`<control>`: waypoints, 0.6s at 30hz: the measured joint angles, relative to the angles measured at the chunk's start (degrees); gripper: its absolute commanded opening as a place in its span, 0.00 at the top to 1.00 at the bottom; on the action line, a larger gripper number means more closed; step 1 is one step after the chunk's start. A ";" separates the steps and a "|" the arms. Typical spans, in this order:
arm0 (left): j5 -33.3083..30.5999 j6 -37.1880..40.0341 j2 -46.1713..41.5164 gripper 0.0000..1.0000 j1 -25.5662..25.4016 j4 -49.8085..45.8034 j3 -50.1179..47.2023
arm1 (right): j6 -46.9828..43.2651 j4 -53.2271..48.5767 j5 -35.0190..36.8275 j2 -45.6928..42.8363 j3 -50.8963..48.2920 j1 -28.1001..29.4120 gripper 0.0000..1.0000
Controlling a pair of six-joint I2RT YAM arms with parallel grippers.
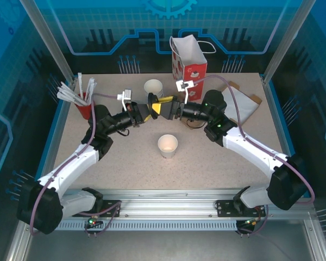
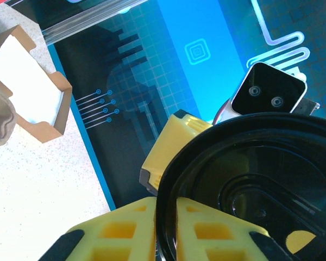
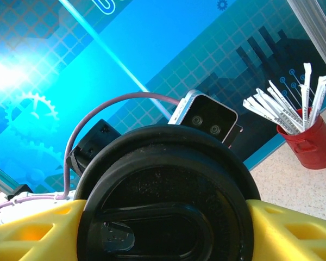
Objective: Pack the takeout coffee
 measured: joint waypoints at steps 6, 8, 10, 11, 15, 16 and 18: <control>-1.77 0.79 -0.02 0.56 0.79 -1.66 -1.29 | -1.90 -4.81 2.19 -4.37 -1.60 -2.56 0.31; -2.34 1.95 -0.20 0.51 2.16 -4.28 -1.68 | -4.31 -10.10 4.66 -7.26 -2.45 -4.37 0.31; -3.67 4.50 -0.94 0.48 3.93 -9.01 -1.90 | -8.35 -17.59 9.05 -9.99 -2.58 -5.05 0.31; -4.94 6.51 -1.62 0.46 4.72 -12.41 -1.90 | -10.80 -21.38 11.72 -11.15 -2.56 -4.83 0.31; -10.12 17.55 -4.37 0.38 5.70 -27.04 -0.70 | -19.85 -35.45 22.12 -12.76 -2.14 -0.72 0.32; -11.58 20.63 -4.79 0.35 5.68 -31.04 0.15 | -22.03 -39.12 25.20 -12.22 -1.95 0.90 0.32; -14.08 25.75 -5.68 0.31 5.70 -36.94 1.29 | -25.31 -44.65 29.81 -10.43 -1.42 3.82 0.32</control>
